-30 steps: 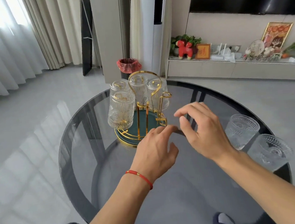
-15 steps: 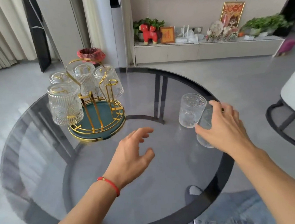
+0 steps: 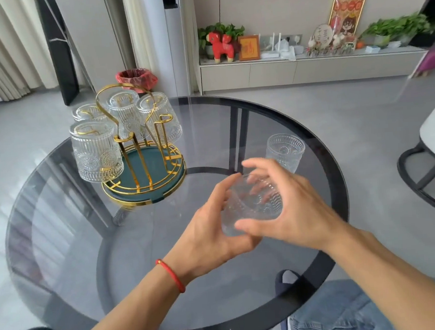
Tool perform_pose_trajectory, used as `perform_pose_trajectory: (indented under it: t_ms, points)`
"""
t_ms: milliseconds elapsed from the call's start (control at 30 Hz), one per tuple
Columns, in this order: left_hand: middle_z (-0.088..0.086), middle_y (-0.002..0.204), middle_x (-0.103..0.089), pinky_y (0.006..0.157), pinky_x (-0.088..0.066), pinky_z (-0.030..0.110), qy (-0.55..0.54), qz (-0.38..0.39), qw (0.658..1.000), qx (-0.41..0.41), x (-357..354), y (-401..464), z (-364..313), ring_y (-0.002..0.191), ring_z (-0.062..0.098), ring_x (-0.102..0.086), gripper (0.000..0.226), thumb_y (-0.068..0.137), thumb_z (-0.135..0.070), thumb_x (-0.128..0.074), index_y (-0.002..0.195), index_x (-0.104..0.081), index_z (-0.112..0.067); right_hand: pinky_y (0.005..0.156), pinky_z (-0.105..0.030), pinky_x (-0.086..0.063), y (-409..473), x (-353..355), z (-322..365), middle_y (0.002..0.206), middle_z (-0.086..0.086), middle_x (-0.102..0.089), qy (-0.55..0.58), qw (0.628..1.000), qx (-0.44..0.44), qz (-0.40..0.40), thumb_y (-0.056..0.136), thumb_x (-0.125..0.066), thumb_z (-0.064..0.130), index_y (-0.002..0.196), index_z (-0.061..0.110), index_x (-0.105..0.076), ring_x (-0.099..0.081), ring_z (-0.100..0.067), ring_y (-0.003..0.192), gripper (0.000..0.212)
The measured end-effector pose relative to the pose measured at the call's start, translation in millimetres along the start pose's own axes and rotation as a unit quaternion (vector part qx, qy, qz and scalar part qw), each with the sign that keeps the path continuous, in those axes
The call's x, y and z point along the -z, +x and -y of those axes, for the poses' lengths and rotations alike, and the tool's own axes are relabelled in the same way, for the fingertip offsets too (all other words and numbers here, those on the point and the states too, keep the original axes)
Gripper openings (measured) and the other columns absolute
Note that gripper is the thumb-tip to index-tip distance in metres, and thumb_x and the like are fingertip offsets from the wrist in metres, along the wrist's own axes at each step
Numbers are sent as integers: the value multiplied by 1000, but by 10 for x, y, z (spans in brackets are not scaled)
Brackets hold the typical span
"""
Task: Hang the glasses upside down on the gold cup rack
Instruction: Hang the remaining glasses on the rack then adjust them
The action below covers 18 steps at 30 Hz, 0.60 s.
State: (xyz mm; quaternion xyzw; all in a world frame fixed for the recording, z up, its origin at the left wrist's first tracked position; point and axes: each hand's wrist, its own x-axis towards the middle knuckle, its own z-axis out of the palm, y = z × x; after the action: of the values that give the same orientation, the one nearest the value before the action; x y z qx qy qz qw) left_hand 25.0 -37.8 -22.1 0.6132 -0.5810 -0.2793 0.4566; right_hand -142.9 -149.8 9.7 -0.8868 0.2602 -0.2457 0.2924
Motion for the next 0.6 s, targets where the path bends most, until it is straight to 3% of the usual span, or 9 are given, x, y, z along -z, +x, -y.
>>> perform_pose_trajectory:
  t_ms: [67,133,200,300,367,433,500,600]
  points:
    - [-9,137,-64,106,-52,40,-15,-38,999,-9,46,-3,5,128,12,-62,93,70,-16,-91,149,-43,-25,100,-6,-38,42,-180,80,132,28,-55,41,999,18,21,71,-86,57,149,40,-39,-53,6,129,92]
    - [-8,130,-69,101,-56,46,-48,-89,995,16,145,-11,11,121,13,-67,87,65,-21,-92,140,-51,-32,105,-7,-34,106,-319,141,143,24,-50,90,995,13,31,82,-73,63,152,37,-36,-48,4,136,83]
    - [-4,122,-74,100,-58,49,-143,-143,977,60,256,-7,25,113,16,-72,78,61,-28,-95,129,-56,-34,105,-13,-39,167,-427,193,145,18,-53,163,986,-33,8,90,-54,66,149,38,-41,-51,3,133,66]
    - [9,124,-73,106,-54,48,-297,-216,925,96,412,37,48,116,25,-71,84,56,-31,-96,129,-55,-23,105,-31,-50,279,-588,276,142,18,-60,268,952,-148,8,102,-39,63,143,41,-52,-59,0,127,49]
    - [14,124,-72,102,-54,44,-345,-230,905,93,457,60,32,117,30,-70,83,59,-27,-95,130,-53,-19,102,-48,-56,348,-700,327,140,4,-67,371,903,-211,50,109,-38,50,144,30,-58,-65,-23,126,44]
    - [6,116,-76,90,-58,31,-359,-235,899,89,477,67,21,113,25,-72,79,65,-22,-94,131,-53,-19,100,-57,-56,412,-759,391,131,-11,-73,468,851,-233,52,110,-41,40,141,17,-61,-71,-41,115,44]
    - [-3,112,-78,84,-57,23,-340,-240,904,98,506,67,17,109,16,-73,76,67,-24,-93,132,-54,-24,101,-56,-55,473,-763,415,132,-15,-72,525,820,-226,38,108,-47,38,140,12,-61,-70,-44,116,44]
    - [-1,124,-73,94,-56,29,-269,-243,922,138,590,73,11,113,11,-71,87,65,-43,-94,139,-51,-27,102,-53,-56,596,-703,420,138,-17,-68,553,807,-205,-19,103,-59,35,140,6,-59,-68,-36,125,47]
